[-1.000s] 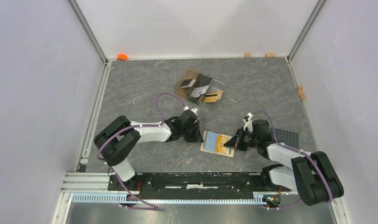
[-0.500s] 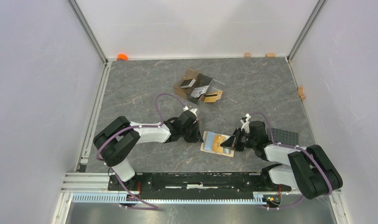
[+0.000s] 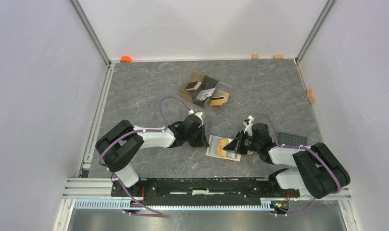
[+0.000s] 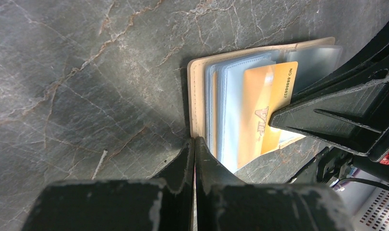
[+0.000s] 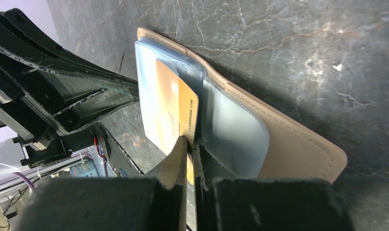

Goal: Put the credit cards into the card holder
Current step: Insert the credit card into the card holder, then close the card holder at the center of the board.

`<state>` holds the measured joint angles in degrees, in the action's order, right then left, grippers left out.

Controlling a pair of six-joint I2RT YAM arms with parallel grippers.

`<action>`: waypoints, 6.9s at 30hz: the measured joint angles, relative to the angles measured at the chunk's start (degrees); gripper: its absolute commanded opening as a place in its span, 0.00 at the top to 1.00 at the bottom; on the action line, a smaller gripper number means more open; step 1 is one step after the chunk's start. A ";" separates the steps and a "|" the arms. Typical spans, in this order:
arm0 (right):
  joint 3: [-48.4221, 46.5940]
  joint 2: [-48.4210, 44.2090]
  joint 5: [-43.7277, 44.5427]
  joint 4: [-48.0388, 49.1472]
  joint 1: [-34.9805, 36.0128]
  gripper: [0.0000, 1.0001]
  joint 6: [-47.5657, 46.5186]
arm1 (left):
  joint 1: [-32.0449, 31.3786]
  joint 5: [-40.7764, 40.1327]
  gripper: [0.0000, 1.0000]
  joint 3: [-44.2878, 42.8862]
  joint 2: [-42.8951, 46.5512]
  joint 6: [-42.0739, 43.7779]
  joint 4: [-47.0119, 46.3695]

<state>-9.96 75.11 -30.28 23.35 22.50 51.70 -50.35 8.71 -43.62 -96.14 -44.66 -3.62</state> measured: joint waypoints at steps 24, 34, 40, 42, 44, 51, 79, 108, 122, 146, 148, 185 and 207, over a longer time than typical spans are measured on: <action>-11.08 -9.75 16.37 -25.97 4.42 0.52 -14.08 | -0.42 0.42 0.98 3.89 1.09 -2.19 -5.77; -11.04 -7.17 13.86 -22.99 8.46 0.58 -12.74 | -0.42 0.42 0.98 3.93 1.09 -2.47 -5.86; -13.66 -3.87 15.02 -23.21 12.04 0.57 -12.79 | -0.44 0.39 0.98 4.04 1.31 -2.47 -5.62; -15.41 -2.75 16.13 -24.06 13.31 0.57 -13.05 | -0.44 0.35 0.98 4.33 1.60 -2.49 -5.57; -16.87 -1.60 17.29 -24.44 14.80 0.55 -13.35 | -0.44 0.37 0.98 4.59 1.84 -2.51 -5.60; -21.31 -0.13 21.42 -28.33 18.01 0.36 -15.23 | -0.52 0.26 0.98 5.42 2.71 -2.84 -5.53; -14.32 -18.71 23.61 -50.14 -9.33 0.48 -28.92 | -1.16 -3.37 0.37 7.17 13.07 -3.04 7.93; -27.12 -18.75 13.42 -50.34 -4.20 0.94 -28.81 | 0.20 -2.38 0.32 7.26 19.12 -3.06 10.29; -24.22 -7.87 13.75 -35.58 20.09 0.92 -18.40 | 1.33 -0.98 0.29 9.31 23.19 -3.91 7.37; -29.92 -16.59 9.99 -37.97 15.37 0.16 -26.73 | 2.34 -1.09 0.18 3.82 18.05 -4.94 5.99; -29.99 -17.90 10.14 -39.85 11.19 0.17 -28.59 | 2.34 -1.07 0.17 2.34 16.70 -4.94 5.95; -14.75 10.45 -16.98 -14.10 -4.61 0.50 -26.18 | 0.37 1.99 0.78 0.74 1.09 -2.56 0.24; -11.63 11.30 -17.14 1.16 0.15 1.00 -14.34 | 0.87 1.66 0.52 7.61 7.32 0.92 -5.57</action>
<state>-21.58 86.41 -47.42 24.51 22.65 37.36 -49.47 10.37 -36.01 -88.82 -43.75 -9.19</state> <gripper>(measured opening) 0.045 0.340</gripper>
